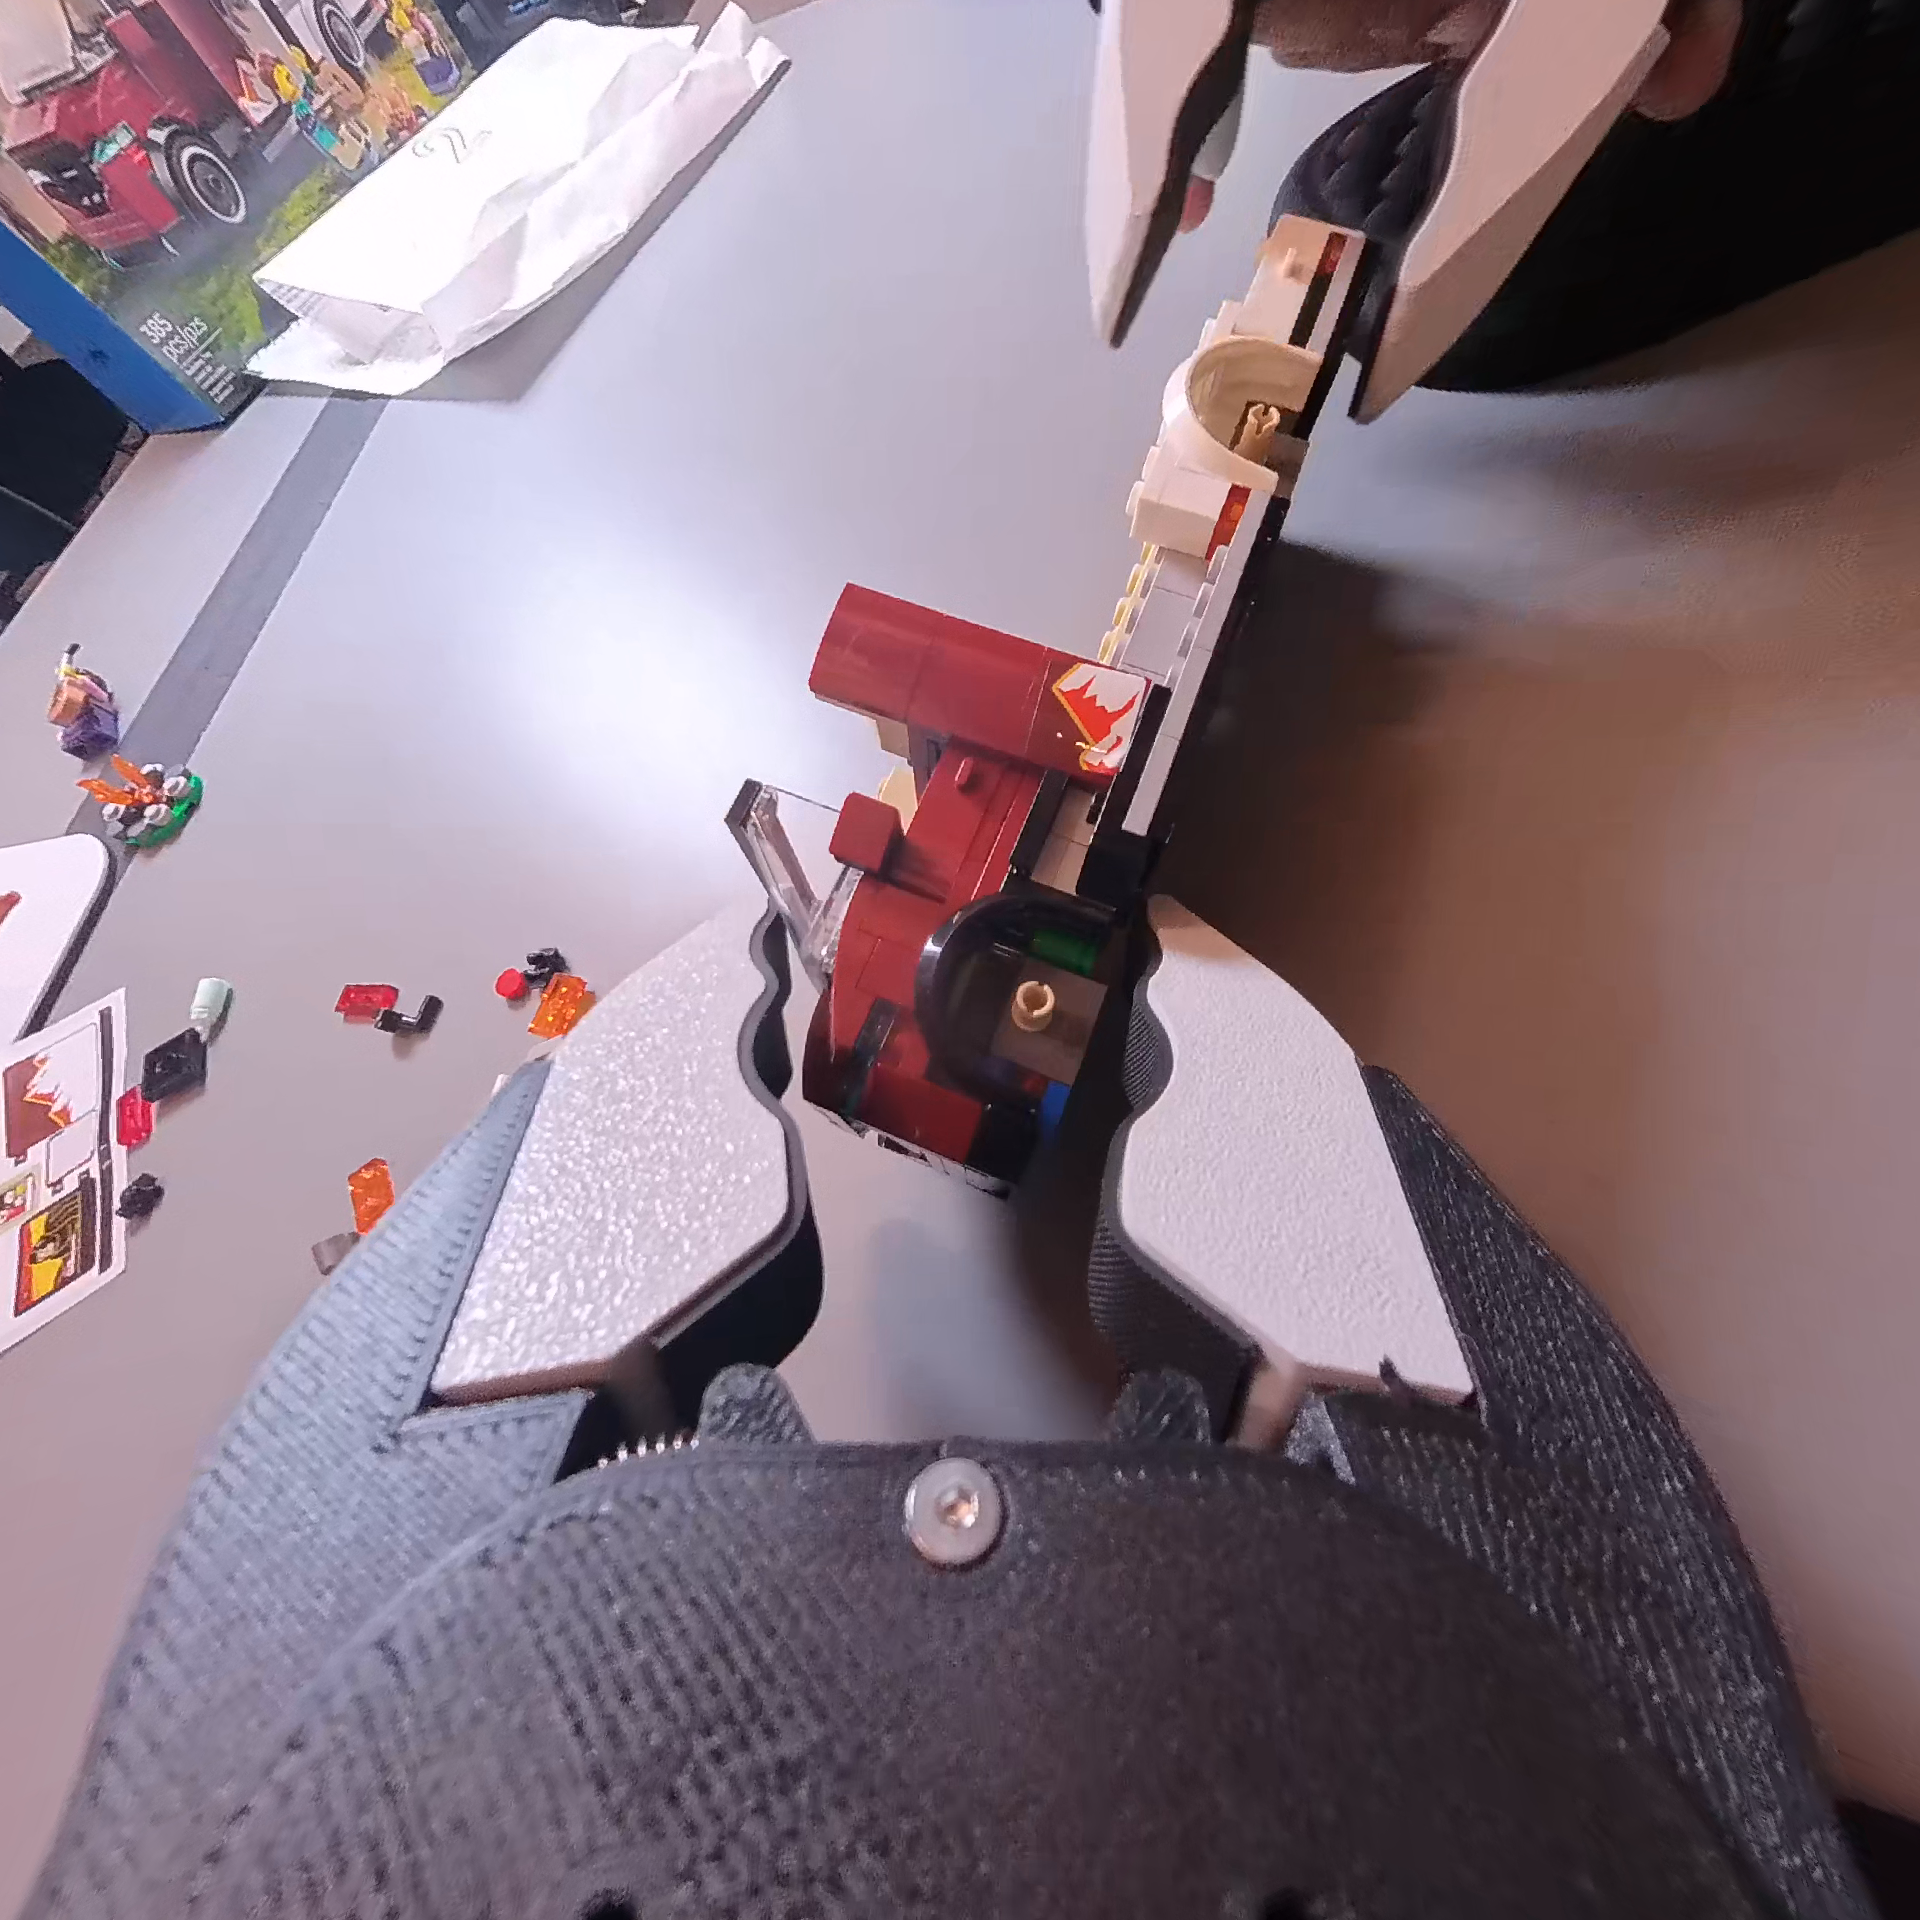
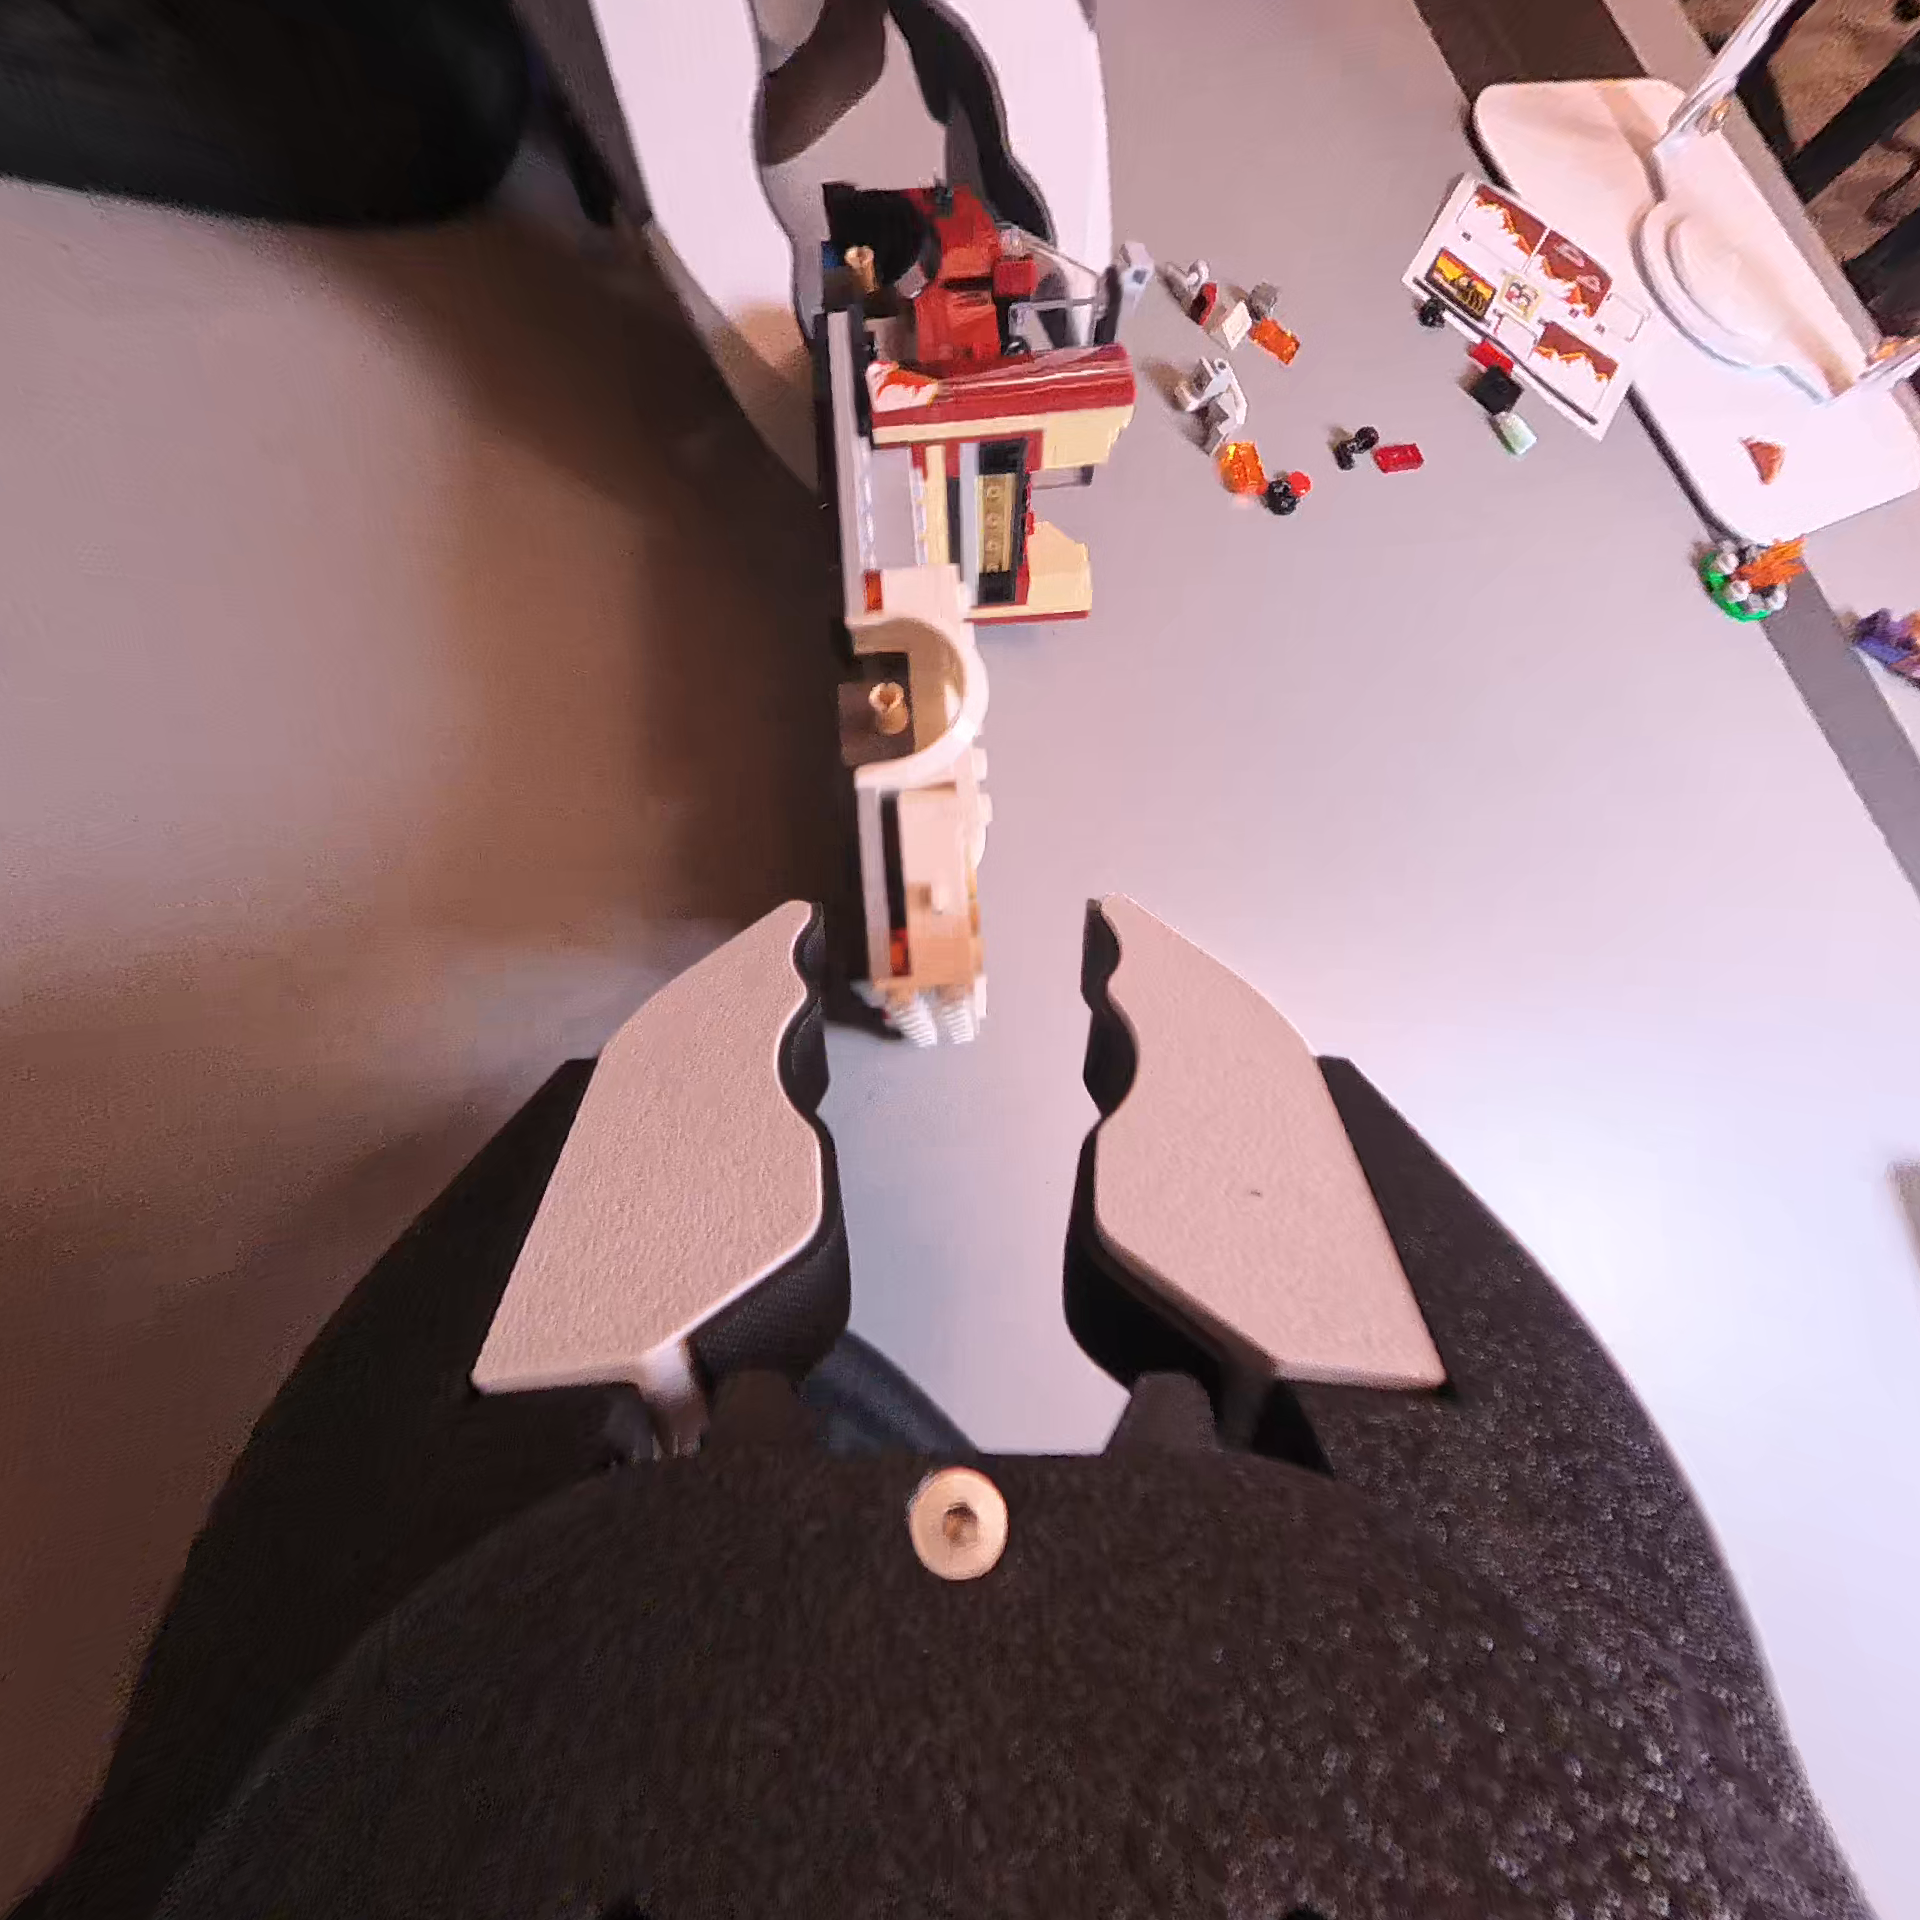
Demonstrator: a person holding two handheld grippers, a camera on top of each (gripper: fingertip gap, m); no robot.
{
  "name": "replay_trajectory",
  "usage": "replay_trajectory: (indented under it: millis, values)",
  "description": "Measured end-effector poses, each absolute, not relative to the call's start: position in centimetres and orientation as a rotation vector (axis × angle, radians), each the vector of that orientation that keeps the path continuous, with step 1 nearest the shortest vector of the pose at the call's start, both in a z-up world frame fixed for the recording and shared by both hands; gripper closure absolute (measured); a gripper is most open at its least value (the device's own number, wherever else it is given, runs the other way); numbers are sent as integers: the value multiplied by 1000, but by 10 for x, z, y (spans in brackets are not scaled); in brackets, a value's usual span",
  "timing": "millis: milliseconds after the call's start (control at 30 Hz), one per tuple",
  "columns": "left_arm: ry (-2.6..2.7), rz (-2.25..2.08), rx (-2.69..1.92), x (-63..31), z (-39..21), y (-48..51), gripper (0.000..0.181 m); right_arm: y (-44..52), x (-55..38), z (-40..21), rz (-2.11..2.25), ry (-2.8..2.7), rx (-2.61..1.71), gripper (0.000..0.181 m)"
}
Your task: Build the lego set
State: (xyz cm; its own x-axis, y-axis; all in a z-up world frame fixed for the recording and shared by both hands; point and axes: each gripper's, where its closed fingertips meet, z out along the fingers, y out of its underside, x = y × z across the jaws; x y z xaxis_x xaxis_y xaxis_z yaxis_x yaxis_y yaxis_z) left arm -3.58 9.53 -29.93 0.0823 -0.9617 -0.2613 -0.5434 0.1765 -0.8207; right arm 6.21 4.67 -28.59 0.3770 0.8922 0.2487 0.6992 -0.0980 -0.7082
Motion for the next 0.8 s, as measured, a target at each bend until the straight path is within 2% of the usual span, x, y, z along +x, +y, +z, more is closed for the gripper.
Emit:
replay_trajectory:
  millis: [67,133,267,367,500,667,800]
  values:
    - [1583,-602,-1471,-35,-299,96,118,40,63,-289,303,-1391,-1828,141]
    - [1593,-601,-1458,-34,-299,96,118,40,63,-291,239,-1381,-1796,158]
    - [1585,-522,-1459,-30,-299,106,121,43,67,-290,144,-1334,-1795,158]
    - [1546,-443,-1492,-35,-298,117,113,52,77,-286,-74,-1287,-1777,158]
    - [1448,-516,-1477,-35,-278,110,132,54,81,-282,-372,-1249,-1716,158]
    - [1584,-361,-1361,-19,-288,86,136,46,62,-283,-542,-1234,-1612,158]
    - [1647,-217,-1378,-19,-306,88,135,31,34,-290,-515,-1278,-1549,155]
